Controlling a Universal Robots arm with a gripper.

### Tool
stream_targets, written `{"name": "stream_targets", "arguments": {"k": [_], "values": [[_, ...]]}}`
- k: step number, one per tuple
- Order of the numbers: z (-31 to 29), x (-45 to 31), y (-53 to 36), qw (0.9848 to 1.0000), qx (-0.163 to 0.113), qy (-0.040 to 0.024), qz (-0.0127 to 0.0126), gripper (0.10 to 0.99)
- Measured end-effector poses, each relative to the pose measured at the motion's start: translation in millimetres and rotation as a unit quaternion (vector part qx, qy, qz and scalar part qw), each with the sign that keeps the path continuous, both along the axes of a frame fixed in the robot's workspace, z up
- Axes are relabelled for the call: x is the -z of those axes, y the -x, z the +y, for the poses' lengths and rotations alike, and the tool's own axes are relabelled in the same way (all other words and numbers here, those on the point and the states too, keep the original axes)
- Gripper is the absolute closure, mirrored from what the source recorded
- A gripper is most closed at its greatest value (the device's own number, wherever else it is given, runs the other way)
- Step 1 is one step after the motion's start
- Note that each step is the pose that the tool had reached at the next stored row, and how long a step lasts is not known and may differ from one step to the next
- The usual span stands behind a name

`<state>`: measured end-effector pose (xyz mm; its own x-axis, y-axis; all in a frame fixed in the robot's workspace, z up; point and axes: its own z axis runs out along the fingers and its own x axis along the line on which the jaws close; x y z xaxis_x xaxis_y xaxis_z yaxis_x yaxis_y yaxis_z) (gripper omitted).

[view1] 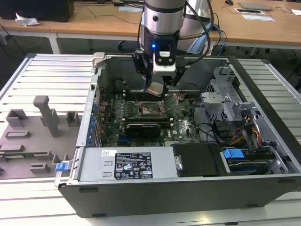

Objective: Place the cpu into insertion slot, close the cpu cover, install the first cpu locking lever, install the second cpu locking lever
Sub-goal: 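Place the cpu into insertion slot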

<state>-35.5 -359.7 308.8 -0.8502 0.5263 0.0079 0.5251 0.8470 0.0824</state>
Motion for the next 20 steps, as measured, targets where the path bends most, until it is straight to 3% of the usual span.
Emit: {"name": "stream_targets", "arguments": {"k": [5, 13, 20], "values": [[0.0, 1.3, 0.0, 0.9993, 0.037, 0.0016, 0.0, 0.545], [0.0, 3.7, 0.0, 0.9943, 0.106, 0.0046, 0.0, 0.545], [0.0, 5.6, 0.0, 0.9843, 0.176, 0.0058, 0.0002, 0.545]]}}
